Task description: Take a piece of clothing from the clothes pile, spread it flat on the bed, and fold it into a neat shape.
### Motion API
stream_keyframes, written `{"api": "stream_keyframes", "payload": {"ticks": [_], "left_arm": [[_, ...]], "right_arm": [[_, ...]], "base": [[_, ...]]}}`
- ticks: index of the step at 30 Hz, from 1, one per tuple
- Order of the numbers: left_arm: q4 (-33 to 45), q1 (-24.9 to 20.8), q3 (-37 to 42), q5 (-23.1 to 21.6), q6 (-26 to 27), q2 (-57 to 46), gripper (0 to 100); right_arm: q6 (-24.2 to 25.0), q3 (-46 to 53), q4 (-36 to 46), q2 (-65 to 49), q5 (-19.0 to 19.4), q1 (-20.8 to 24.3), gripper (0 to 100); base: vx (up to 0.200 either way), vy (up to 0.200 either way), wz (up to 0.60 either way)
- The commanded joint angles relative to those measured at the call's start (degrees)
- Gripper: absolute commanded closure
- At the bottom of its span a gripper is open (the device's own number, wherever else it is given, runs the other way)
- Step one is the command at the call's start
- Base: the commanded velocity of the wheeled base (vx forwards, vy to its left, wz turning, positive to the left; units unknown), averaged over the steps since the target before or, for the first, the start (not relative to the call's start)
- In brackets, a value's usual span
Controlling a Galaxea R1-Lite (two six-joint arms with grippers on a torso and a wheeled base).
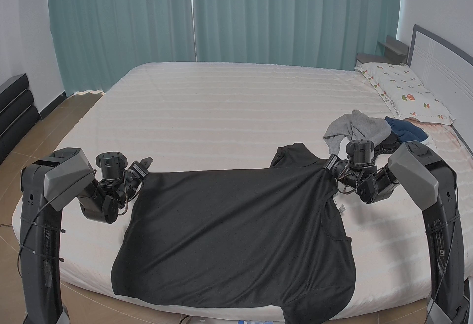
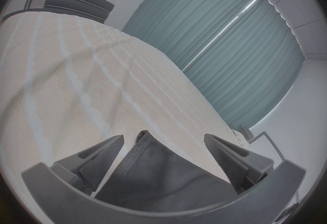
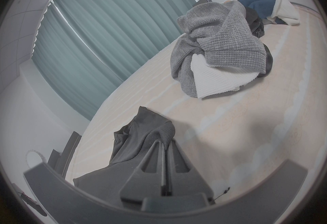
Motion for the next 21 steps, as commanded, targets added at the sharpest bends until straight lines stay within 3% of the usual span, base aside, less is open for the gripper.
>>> {"api": "stream_keyframes", "payload": {"ticks": [1, 17, 18, 21], "left_arm": [[0.31, -0.18, -4.63, 0.05, 0.22, 4.86, 0], [3.04, -1.41, -9.29, -0.12, 0.31, 6.62, 0], [3.92, -1.41, -10.08, 0.05, 0.31, 7.06, 100], [5.59, -1.41, -10.78, 0.67, 0.31, 7.14, 100]], "right_arm": [[-0.01, 0.33, -0.22, 0.2, 0.02, 0.3, 100], [0.07, 0.24, -0.22, 0.64, 0.02, 0.56, 100], [0.07, 0.24, -0.31, 0.73, -0.07, 0.65, 100], [0.07, 0.16, -0.31, 0.81, -0.07, 0.74, 100]], "base": [[0.0, 0.0, 0.0], [0.0, 0.0, 0.0], [0.0, 0.0, 0.0], [0.0, 0.0, 0.0]]}}
